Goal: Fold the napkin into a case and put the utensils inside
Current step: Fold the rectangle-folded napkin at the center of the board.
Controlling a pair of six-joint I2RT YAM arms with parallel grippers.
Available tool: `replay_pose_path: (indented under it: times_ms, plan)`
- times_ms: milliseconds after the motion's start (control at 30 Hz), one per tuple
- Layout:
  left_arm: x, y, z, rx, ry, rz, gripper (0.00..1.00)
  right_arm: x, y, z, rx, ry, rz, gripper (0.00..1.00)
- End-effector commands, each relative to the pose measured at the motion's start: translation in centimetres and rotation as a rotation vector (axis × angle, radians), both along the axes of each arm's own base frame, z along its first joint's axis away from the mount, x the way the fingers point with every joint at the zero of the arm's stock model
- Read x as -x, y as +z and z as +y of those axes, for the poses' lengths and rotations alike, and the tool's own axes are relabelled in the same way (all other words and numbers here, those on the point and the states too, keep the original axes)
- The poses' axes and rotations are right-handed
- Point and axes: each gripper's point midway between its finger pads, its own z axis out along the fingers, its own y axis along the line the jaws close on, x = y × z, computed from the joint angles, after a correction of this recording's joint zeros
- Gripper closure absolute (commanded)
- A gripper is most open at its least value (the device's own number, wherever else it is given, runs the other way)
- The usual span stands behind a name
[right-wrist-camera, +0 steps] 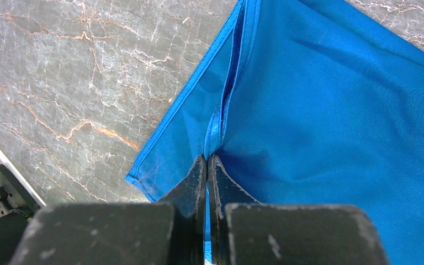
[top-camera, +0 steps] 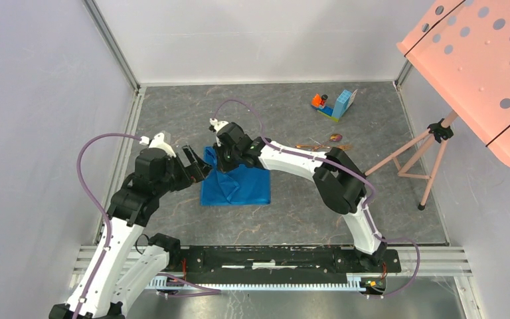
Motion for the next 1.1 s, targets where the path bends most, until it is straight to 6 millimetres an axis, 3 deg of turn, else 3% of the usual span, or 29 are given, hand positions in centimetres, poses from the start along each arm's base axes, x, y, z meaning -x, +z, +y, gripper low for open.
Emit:
replay_pose_path:
  times_ms: [0, 667, 1067]
  plan:
    - [-0.1, 1.9, 0.5, -0.005, 0.022, -0.049, 0.0, -2.0, 2.4, 1.1, -0.082, -0.051, -0.041, 1.0]
    - [0.2, 2.9, 0.4, 0.004, 0.008, -0.063, 0.0, -2.9, -0.5, 2.5, -0.085, -0.049, 0.001, 1.0]
    - [0.4, 3.2, 0.5, 0.008, 0.013, -0.071, 0.0, -1.6, 0.3, 4.1, -0.187, 0.023, 0.056, 1.0]
